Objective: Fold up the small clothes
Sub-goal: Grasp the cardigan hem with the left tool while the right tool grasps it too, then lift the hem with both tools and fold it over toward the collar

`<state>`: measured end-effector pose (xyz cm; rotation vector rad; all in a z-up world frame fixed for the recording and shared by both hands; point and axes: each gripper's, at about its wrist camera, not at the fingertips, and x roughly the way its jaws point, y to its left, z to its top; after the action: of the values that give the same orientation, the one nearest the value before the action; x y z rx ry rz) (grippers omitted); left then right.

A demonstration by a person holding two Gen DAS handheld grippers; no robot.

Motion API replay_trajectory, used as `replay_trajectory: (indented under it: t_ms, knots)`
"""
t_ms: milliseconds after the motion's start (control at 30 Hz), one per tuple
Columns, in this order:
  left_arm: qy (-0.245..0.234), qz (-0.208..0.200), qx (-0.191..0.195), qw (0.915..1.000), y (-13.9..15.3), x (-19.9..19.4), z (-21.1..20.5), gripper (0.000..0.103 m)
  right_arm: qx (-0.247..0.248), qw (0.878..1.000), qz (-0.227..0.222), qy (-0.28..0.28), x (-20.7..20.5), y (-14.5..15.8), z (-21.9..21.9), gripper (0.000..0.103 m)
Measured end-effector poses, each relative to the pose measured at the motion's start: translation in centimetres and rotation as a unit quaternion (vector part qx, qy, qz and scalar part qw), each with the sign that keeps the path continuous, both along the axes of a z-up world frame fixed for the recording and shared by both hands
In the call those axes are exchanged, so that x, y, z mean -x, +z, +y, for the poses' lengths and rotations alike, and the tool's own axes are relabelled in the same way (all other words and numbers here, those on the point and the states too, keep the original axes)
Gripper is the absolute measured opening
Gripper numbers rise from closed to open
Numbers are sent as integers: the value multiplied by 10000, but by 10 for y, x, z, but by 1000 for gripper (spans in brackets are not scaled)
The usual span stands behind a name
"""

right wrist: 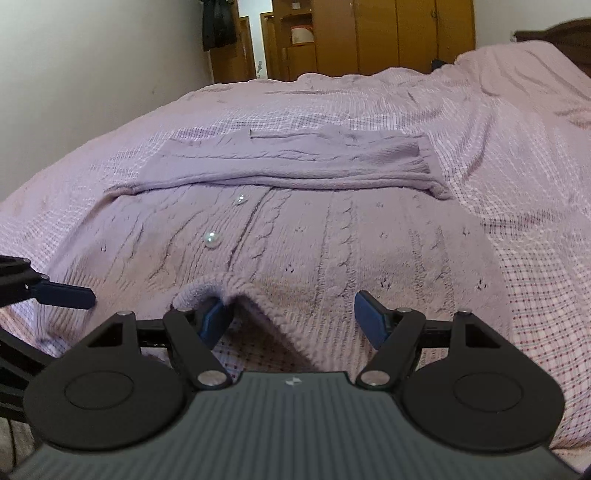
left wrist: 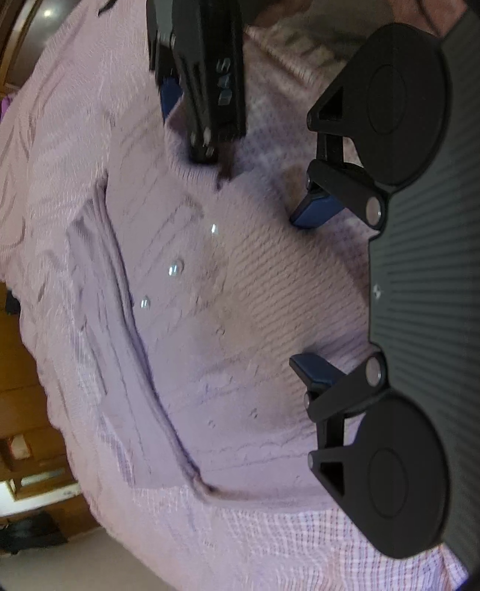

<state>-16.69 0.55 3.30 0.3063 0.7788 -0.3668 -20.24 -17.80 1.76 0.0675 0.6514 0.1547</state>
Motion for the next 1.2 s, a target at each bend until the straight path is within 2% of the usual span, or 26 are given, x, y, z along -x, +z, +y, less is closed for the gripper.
replay_trajectory:
  t_ms: [167, 233, 300, 333, 367, 400, 467, 633, 700, 733, 800, 867, 900, 1200]
  knots:
    - [209, -394, -262, 9987, -5, -5, -2, 75, 74, 9999, 49, 70, 4, -5, 2, 77]
    - [234, -439, -248, 9985, -8, -5, -3, 63, 133, 9998, 70, 88, 5, -8, 4, 77]
    - [150, -457, -129, 9988, -9, -2, -5, 40, 262, 9996, 52, 105, 9, -11, 7, 77]
    - [101, -514, -108, 9986, -8, 0, -7, 33, 329, 9994, 29, 96, 12, -12, 8, 77]
    - [65, -584, -77, 9982, -8, 3, -8, 20, 390, 9992, -5, 66, 15, -13, 9, 77]
    - [77, -632, -39, 9980, -6, 5, -8, 15, 421, 9991, -34, 38, 19, -15, 10, 77]
    - [171, -674, 94, 9975, -3, 4, -5, 13, 456, 9989, -106, -38, 27, -18, 11, 77]
    - [516, -666, 809, 9932, 14, -3, 11, 12, 468, 9981, -301, -278, 32, -18, 10, 77]
    - [565, -759, 941, 9911, 21, -4, 13, 12, 512, 9974, -363, -360, 28, -17, 11, 73]
    - [571, -793, 992, 9903, 24, -4, 13, 12, 537, 9971, -381, -380, 26, -16, 11, 68]
    - [563, -850, 1083, 9889, 30, -6, 13, 12, 493, 9973, -390, -389, 20, -14, 10, 30]
    - [570, -899, 1153, 9876, 35, -8, 12, 12, 272, 9980, -403, -408, 15, -10, 5, 13]
    - [579, -936, 1187, 9868, 38, -10, 12, 12, 193, 9980, -441, -409, 12, -7, 4, 8]
    - [702, -1273, 1463, 9785, 68, -36, 12, 12, -310, 9947, -913, -354, -17, 30, -8, 6]
